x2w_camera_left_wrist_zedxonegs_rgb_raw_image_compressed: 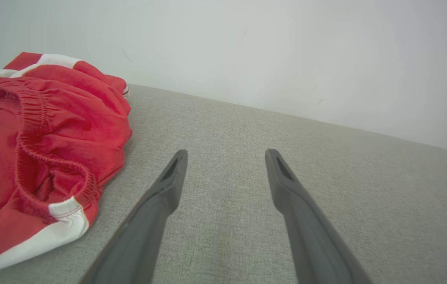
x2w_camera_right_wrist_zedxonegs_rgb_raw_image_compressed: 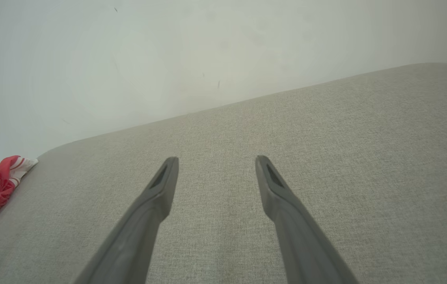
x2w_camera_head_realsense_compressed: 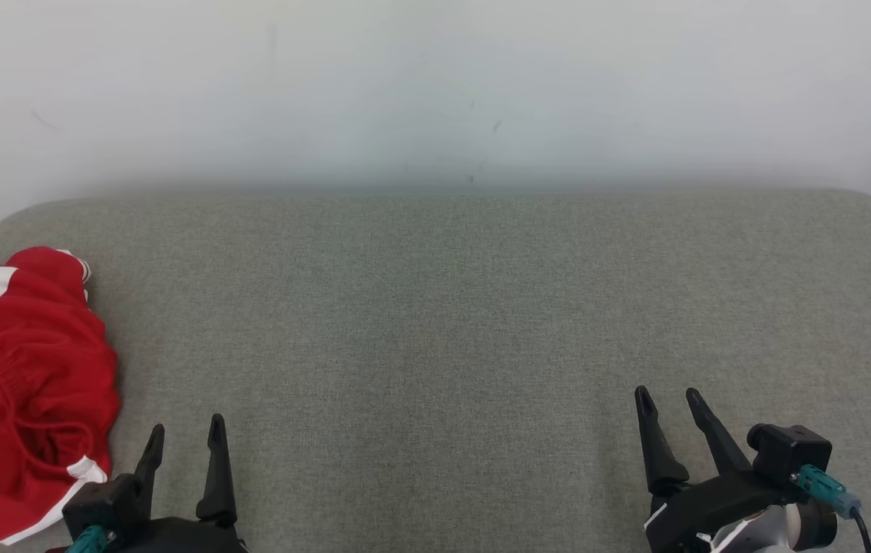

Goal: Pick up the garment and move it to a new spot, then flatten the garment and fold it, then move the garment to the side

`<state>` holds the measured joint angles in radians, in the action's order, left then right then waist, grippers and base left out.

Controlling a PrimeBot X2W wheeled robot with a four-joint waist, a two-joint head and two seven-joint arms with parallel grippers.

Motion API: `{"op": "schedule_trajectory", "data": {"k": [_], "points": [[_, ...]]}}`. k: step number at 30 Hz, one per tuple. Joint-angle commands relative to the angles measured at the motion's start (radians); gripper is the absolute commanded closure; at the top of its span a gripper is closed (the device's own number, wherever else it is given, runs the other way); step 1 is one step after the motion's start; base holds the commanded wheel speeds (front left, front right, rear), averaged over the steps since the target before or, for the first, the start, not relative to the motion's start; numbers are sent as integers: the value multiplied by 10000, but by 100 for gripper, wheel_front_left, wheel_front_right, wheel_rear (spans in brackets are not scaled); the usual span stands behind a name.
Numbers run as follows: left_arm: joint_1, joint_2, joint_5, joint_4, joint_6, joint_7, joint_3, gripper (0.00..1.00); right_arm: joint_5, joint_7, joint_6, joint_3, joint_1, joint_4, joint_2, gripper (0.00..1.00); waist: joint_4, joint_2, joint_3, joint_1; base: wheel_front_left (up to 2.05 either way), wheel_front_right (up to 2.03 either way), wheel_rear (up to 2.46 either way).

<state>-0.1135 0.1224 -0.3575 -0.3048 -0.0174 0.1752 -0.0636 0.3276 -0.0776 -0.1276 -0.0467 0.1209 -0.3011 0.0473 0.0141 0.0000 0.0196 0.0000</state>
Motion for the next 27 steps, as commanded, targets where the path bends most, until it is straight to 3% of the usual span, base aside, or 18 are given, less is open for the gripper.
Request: {"op": "schedule_trajectory", "data": {"k": [1, 13, 27], "points": [[-190, -14, 158, 37, -3, 101, 51, 0, -261, 16, -43, -24, -11, 97, 39, 0, -12, 0, 5, 0, 0, 0, 0], [-11, 259, 466, -34, -585, 391, 262, 0, -1200, 128, -40, -81, -159, 158, 40, 0, 29, 0, 0, 0, 0, 0, 0], [253, 231, 1019, -87, -587, 674, 436, 0, -2123, 301, -44, -55, -386, 360, 41, 0, 84, 0, -90, 0, 0, 0, 0]]}}
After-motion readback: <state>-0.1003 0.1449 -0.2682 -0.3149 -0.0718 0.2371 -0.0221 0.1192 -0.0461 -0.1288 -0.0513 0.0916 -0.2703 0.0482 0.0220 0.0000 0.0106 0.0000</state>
